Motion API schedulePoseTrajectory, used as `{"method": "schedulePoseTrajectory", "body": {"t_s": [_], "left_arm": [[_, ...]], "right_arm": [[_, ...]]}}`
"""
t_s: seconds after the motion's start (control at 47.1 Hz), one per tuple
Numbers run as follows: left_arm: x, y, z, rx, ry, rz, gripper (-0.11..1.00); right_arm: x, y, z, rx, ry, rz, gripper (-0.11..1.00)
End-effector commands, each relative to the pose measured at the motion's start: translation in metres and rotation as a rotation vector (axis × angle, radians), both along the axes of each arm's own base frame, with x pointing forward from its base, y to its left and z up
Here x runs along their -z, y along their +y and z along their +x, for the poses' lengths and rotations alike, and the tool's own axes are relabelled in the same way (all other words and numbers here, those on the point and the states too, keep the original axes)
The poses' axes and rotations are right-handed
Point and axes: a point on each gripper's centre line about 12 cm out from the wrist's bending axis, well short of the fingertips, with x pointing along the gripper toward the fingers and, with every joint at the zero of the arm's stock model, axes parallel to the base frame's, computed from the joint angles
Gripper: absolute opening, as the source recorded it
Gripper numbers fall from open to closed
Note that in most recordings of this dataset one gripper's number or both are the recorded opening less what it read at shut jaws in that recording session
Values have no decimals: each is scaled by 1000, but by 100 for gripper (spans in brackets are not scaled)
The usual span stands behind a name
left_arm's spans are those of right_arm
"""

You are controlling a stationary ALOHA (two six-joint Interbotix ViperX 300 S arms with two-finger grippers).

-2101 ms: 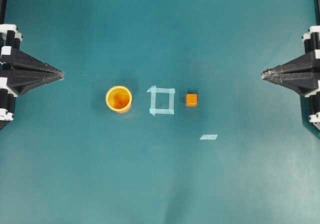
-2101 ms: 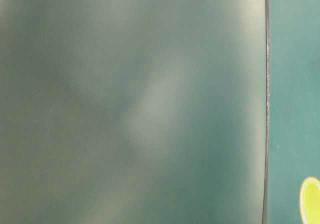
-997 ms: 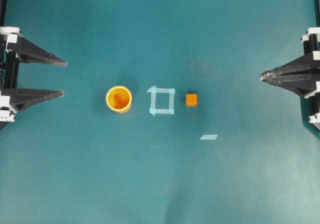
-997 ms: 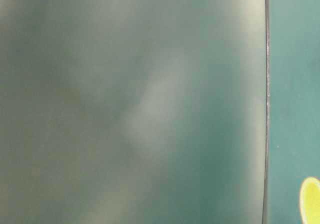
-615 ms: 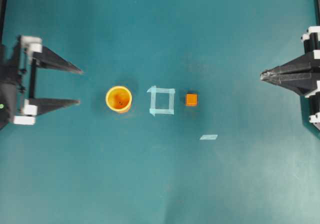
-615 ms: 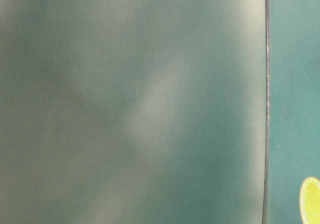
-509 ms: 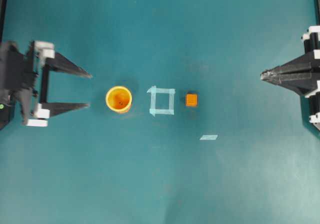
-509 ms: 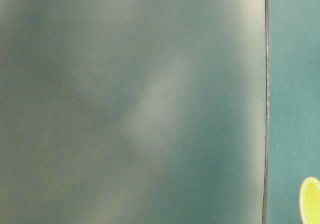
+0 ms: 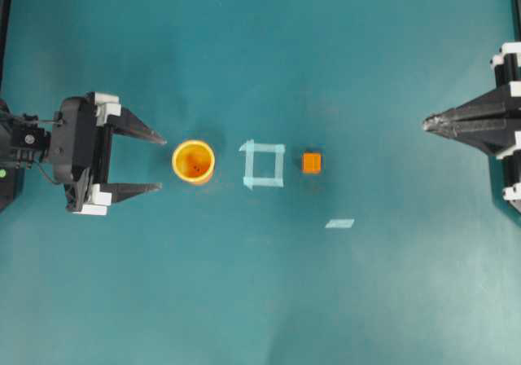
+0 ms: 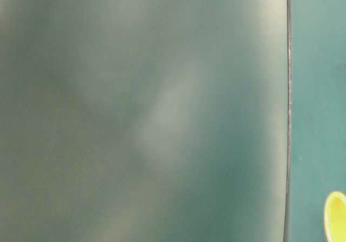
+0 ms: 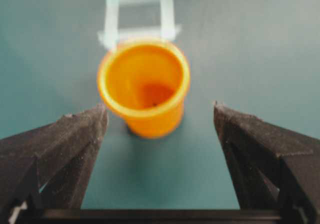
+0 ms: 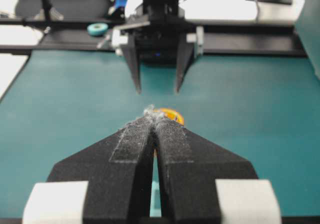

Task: Move the cup to the right with left arm.
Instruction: 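Open the left gripper and move it right toward the orange cup, then close the left gripper around the orange cup's body, then lift the cup and carry it right past the tape square and cube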

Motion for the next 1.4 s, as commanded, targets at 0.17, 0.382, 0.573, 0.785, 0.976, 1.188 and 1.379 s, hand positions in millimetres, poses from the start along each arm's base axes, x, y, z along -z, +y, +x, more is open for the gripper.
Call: {"method": "schedulePoseTrajectory", "body": {"t_s": [0.17, 0.382, 0.573, 0.785, 0.976, 1.188, 1.379], "left_arm": [[15, 9, 5, -48, 9, -25, 83], [30, 10, 21, -60, 47, -42, 83], [34, 11, 38, -61, 35, -49, 83], [37, 11, 49, -60, 26, -49, 83], [40, 12, 60, -61, 6, -52, 83], [45, 12, 66, -60, 13, -50, 83], [47, 12, 64, -58, 19, -46, 73]], "right_arm": [[-12, 0, 2, 0, -18, -2, 0], [-12, 0, 2, 0, -15, -2, 0], [-12, 0, 2, 0, -17, -3, 0], [-12, 0, 2, 0, -17, -2, 0], [-11, 0, 2, 0, -6, 0, 0], [-11, 0, 2, 0, -5, 2, 0], [-10, 0, 2, 0, -2, 2, 0]]}}
